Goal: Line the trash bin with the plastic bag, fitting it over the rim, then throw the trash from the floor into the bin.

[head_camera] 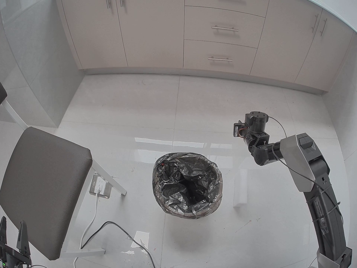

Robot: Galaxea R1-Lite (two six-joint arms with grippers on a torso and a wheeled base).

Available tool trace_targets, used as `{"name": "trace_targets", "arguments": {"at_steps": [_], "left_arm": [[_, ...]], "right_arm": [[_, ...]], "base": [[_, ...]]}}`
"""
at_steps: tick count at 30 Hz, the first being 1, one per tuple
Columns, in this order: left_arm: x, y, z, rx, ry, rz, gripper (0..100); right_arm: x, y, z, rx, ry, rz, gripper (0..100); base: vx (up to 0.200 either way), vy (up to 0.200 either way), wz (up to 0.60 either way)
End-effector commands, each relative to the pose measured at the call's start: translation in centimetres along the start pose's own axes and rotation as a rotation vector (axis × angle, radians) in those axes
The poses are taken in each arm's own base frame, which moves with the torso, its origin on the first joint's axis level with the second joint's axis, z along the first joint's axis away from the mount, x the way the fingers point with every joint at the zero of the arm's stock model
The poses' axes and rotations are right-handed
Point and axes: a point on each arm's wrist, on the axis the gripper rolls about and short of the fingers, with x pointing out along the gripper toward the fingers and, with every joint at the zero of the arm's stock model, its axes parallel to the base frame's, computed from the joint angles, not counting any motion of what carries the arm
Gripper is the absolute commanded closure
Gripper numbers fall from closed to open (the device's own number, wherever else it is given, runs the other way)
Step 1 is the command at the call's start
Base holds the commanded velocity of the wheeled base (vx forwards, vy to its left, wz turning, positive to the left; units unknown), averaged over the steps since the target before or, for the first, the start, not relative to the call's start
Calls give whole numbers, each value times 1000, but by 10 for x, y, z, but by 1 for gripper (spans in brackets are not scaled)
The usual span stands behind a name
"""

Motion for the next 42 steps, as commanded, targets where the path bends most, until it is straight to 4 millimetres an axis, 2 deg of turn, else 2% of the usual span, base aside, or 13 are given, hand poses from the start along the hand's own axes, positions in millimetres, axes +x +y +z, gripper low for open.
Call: {"name": "trace_targets", "arguments": {"at_steps": [1, 6, 14, 21, 22, 29, 34, 39, 41, 42], "left_arm": [[0, 1, -5, 0, 7, 2, 0], [0, 1, -5, 1, 7, 0, 0], [0, 1, -5, 1, 7, 0, 0], [0, 1, -5, 1, 6, 0, 0], [0, 1, -5, 1, 7, 0, 0], [0, 1, -5, 1, 6, 0, 0], [0, 1, -5, 0, 6, 0, 0], [0, 1, -5, 0, 6, 0, 0], [0, 1, -5, -2, 6, 0, 0], [0, 1, -5, -2, 7, 0, 0]], "right_arm": [[7, 1, -47, -25, 73, -5, 100], [10, -7, -74, -39, 133, -22, 100], [10, -7, -62, -29, 71, -80, 100], [10, -5, -60, -61, 23, -81, 100], [10, -5, -59, -64, 20, -81, 0], [13, -15, -64, -86, 49, -87, 0], [15, -27, -76, -52, 185, -104, 0], [8, -32, -110, 9, 425, -123, 0], [-2, -32, -151, -20, 610, -126, 0], [-5, -32, -160, -31, 651, -127, 0]], "base": [[0, 0, 0], [0, 0, 0], [0, 0, 0], [0, 0, 0], [0, 0, 0], [0, 0, 0], [0, 0, 0], [0, 0, 0], [0, 0, 0], [0, 0, 0]]}}
